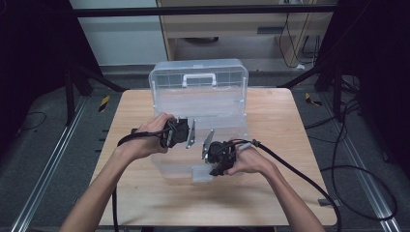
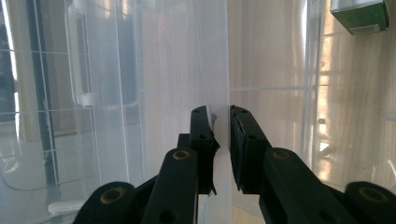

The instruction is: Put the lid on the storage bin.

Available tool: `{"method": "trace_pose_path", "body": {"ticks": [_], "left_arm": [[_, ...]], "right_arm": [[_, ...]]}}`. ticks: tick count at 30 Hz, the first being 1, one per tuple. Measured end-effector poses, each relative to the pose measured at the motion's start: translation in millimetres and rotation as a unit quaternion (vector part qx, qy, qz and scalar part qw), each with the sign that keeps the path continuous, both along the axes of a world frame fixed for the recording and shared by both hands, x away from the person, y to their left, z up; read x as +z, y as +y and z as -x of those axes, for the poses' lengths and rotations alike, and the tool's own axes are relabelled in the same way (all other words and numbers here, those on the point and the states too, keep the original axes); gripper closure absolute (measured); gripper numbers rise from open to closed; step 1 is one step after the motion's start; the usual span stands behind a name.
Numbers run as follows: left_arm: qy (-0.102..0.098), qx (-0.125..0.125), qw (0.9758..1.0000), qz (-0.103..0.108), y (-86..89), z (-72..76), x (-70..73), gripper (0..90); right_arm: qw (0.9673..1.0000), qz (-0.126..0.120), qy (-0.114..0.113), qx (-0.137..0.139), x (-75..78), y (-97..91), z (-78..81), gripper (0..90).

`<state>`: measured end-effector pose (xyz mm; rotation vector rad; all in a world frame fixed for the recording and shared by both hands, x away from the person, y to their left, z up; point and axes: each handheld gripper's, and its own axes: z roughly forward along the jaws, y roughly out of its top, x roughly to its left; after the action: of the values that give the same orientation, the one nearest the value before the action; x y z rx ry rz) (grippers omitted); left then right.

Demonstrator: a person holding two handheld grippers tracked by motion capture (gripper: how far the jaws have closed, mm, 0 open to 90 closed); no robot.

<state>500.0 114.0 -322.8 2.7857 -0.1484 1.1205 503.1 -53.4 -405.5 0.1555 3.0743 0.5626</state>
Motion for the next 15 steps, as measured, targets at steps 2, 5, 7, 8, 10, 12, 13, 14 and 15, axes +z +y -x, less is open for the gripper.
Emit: {"method": "trace_pose_path", "body": {"ticks": [2, 5, 7, 8, 10, 12, 13, 14, 15], "left_arm": [[0.0, -0.001, 1.0, 0.002, -0.1, 1.0, -0.8, 79.5], [0.002, 0.001, 1.0, -0.002, -0.7, 2.7, -1.2, 79.6], [0.002, 0.001, 1.0, 0.002, -0.6, 4.2, -2.6, 79.6], [0.003, 0.002, 1.0, -0.001, -0.7, 5.0, -2.3, 79.6], [0.006, 0.003, 1.0, -0.004, -0.7, 6.5, -2.3, 79.6], [0.008, 0.002, 1.0, -0.003, -0.4, 8.3, -3.3, 79.6], [0.009, 0.001, 1.0, -0.002, -0.3, 8.8, -3.7, 79.6], [0.008, -0.002, 1.0, 0.001, -0.1, 9.3, -4.7, 79.5], [0.01, 0.0, 0.9999, 0.005, 0.1, 10.1, -5.7, 79.4]], "right_arm": [[1.0, 0.0, 0.0, 0.001, 0.1, -0.1, -0.1, 65.4], [1.0, 0.003, -0.005, -0.002, 0.2, 0.0, 0.3, 65.2], [1.0, 0.003, -0.004, -0.001, 0.4, -0.1, 0.4, 65.1], [1.0, 0.004, -0.005, -0.001, 0.5, 0.0, 0.6, 65.1], [1.0, 0.004, -0.006, -0.001, 0.4, -0.2, 0.6, 65.0], [1.0, 0.003, -0.007, -0.002, 0.4, 0.1, 1.1, 64.9], [1.0, 0.002, -0.008, -0.002, 0.2, 0.1, 1.1, 64.8], [1.0, 0.001, -0.009, 0.0, 0.2, -0.1, 1.1, 64.7], [1.0, 0.001, -0.009, -0.001, 0.4, -0.1, 1.5, 64.6]]}}
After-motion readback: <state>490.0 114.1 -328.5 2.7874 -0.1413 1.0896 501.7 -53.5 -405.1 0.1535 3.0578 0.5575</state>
